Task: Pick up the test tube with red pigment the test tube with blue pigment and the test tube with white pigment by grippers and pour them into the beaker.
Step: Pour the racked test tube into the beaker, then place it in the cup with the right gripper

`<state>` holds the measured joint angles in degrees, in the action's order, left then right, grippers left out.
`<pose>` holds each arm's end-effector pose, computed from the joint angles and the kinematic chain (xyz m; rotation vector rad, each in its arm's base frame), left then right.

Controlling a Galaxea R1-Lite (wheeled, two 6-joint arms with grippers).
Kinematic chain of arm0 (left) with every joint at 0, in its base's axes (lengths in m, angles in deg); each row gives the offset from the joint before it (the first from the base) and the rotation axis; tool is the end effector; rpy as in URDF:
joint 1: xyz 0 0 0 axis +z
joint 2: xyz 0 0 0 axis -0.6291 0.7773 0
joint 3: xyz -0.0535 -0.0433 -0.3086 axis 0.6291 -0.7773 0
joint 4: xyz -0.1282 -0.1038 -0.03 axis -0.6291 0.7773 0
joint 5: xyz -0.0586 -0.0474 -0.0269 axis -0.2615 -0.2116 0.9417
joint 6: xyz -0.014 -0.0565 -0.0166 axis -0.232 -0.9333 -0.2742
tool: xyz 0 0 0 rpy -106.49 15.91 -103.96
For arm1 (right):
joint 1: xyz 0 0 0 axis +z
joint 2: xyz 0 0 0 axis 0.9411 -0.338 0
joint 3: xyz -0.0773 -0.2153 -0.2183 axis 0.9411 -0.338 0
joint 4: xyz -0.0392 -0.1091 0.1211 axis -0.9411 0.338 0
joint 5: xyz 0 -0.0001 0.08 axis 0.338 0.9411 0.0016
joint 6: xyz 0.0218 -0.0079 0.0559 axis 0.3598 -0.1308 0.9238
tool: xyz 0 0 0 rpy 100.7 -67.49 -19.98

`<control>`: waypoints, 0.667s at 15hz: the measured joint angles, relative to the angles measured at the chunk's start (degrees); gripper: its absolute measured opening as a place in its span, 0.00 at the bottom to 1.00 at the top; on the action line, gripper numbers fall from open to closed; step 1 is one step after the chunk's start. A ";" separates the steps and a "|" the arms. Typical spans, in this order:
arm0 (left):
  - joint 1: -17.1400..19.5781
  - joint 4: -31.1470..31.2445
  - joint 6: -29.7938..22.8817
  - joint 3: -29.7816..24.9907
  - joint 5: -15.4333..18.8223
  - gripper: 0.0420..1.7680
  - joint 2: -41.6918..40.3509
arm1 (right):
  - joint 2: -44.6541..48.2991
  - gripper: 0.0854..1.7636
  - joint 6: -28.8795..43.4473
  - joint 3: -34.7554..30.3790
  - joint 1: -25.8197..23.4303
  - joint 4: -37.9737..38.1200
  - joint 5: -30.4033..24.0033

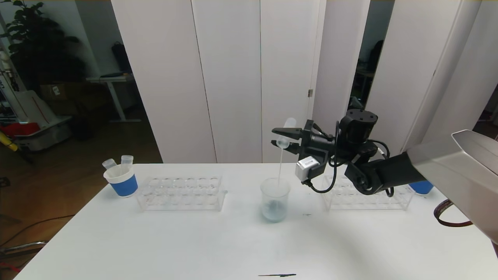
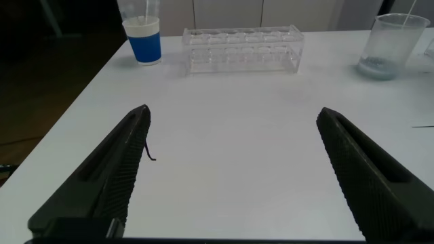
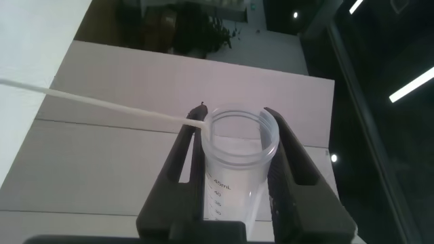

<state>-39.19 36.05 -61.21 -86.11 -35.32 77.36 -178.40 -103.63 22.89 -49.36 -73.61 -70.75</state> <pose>-0.0260 -0.0001 0.0757 0.0106 -0.0025 -0.0053 0.4486 0.2194 0.1795 -1.4385 -1.0848 0.8004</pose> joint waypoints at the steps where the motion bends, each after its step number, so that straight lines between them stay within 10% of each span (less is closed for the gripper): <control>1: 0.00 0.00 0.02 0.00 0.00 0.99 0.00 | -0.04 0.30 -0.46 0.40 0.00 -0.02 -0.40; 10: 0.00 0.00 0.02 0.00 0.00 0.99 0.00 | -0.33 0.30 -1.29 3.47 0.65 0.06 -0.46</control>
<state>-39.19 36.05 -61.19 -86.11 -35.32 77.36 -178.73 -104.92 26.36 -48.71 -73.55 -71.21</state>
